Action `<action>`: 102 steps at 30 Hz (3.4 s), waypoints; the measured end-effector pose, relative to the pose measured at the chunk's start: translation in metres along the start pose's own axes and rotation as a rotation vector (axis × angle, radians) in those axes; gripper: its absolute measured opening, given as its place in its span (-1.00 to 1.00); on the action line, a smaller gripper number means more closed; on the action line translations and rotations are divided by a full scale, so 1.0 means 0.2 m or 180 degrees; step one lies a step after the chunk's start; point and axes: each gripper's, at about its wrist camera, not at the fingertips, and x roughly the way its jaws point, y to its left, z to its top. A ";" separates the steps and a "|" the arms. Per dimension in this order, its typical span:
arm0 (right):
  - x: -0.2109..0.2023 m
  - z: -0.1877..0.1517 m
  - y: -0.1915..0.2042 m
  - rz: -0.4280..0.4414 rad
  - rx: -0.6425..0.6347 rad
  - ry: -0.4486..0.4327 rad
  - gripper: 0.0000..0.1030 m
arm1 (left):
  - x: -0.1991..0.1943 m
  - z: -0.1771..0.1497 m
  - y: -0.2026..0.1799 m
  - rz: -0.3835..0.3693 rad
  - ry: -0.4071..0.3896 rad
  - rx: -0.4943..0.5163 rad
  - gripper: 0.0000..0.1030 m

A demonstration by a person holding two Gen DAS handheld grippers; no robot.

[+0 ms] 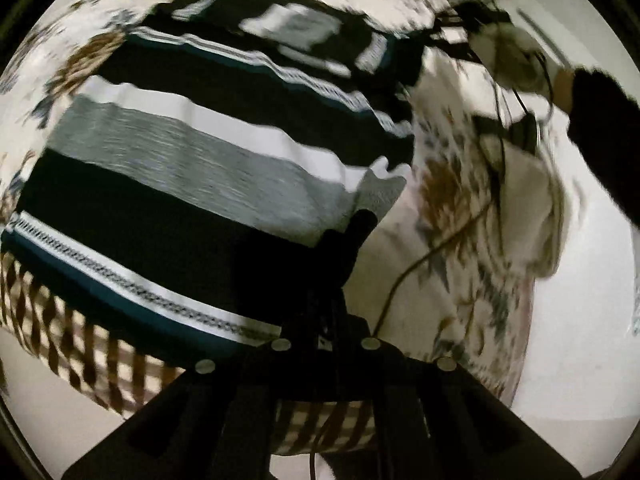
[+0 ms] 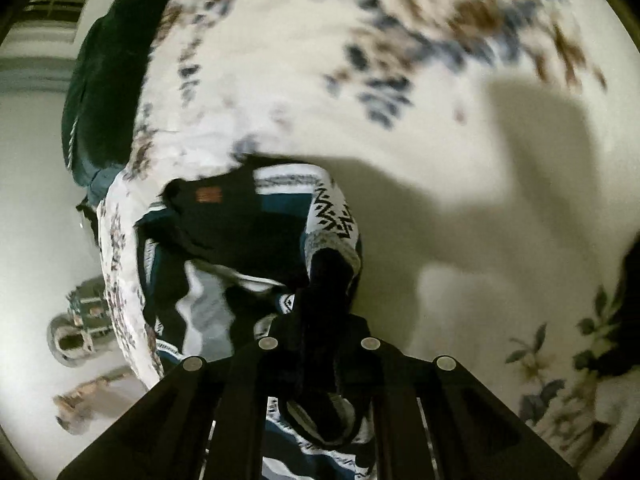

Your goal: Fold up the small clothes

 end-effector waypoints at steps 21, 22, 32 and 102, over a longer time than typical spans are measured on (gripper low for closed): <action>0.61 0.15 1.67 -0.0765 -0.0774 -0.0019 -0.82 | -0.35 0.21 1.46 -0.0260 -0.0656 -0.1856 -0.94; 0.70 0.16 1.72 -0.0865 -0.0788 -0.0004 -0.82 | -0.32 0.22 1.52 -0.0278 -0.0620 -0.1880 -0.94; 1.10 0.21 1.78 -0.1191 -0.0581 0.0005 -0.77 | -0.21 0.25 1.80 -0.0364 -0.0296 -0.1877 -0.99; 0.59 -1.32 0.82 -0.0364 0.0521 0.0347 0.06 | -0.14 1.45 1.51 -0.0776 0.0557 0.0004 0.11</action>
